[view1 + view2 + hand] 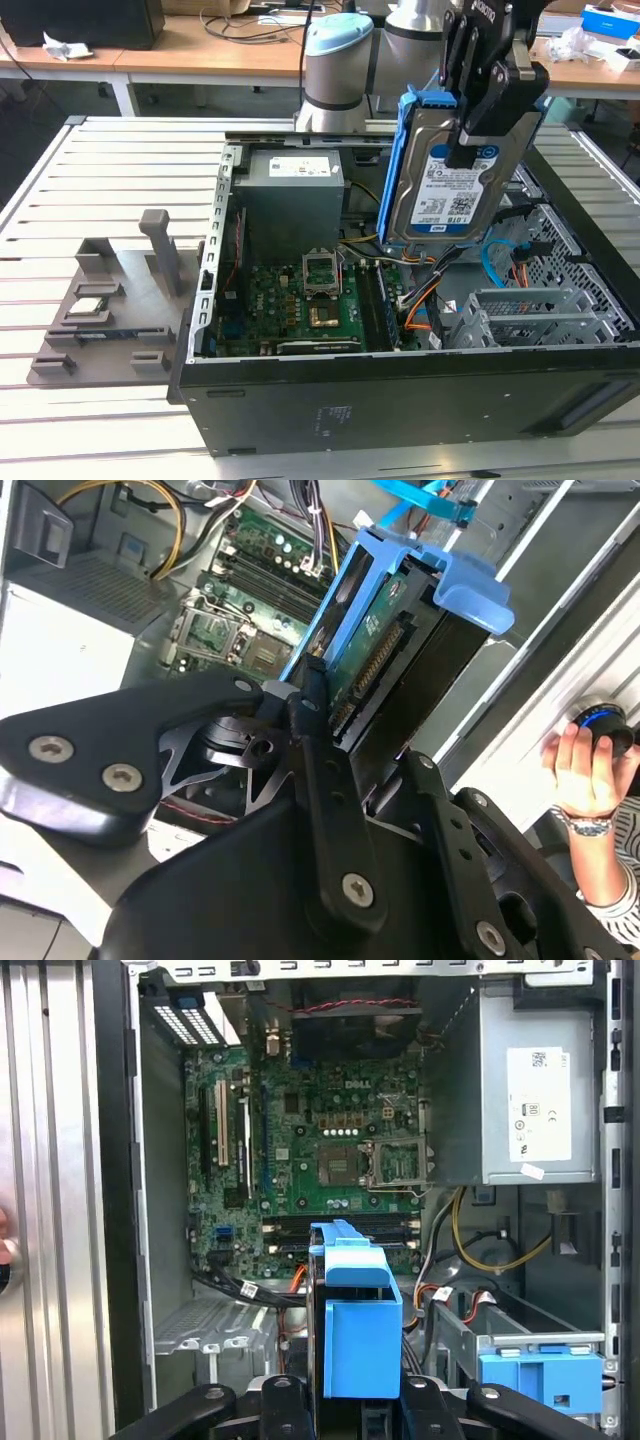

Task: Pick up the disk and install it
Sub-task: 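Pick up the disk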

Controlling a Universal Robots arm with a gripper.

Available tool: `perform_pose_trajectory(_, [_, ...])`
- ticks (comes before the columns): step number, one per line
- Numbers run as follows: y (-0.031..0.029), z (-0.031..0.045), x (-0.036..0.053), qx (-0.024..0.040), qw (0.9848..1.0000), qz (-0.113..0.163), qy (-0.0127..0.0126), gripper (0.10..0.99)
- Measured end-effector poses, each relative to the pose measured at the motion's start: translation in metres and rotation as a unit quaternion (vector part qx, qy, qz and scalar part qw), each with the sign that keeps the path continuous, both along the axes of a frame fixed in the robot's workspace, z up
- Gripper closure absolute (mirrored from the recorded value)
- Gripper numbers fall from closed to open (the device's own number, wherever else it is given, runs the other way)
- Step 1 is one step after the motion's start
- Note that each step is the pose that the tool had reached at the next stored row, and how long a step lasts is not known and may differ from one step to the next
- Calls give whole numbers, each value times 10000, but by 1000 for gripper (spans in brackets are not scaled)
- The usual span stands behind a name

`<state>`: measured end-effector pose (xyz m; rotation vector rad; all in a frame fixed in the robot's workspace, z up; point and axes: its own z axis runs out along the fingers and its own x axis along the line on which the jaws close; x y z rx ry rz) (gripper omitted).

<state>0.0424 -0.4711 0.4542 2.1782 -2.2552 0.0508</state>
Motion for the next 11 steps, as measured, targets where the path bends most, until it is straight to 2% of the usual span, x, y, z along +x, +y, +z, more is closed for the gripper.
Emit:
perform_pose_trajectory(5, [-195, -12, -6, 1, 10000, -1, 0, 729])
perform_pose_trajectory(11, [-361, -13, -7, -1, 10000, -1, 0, 729])
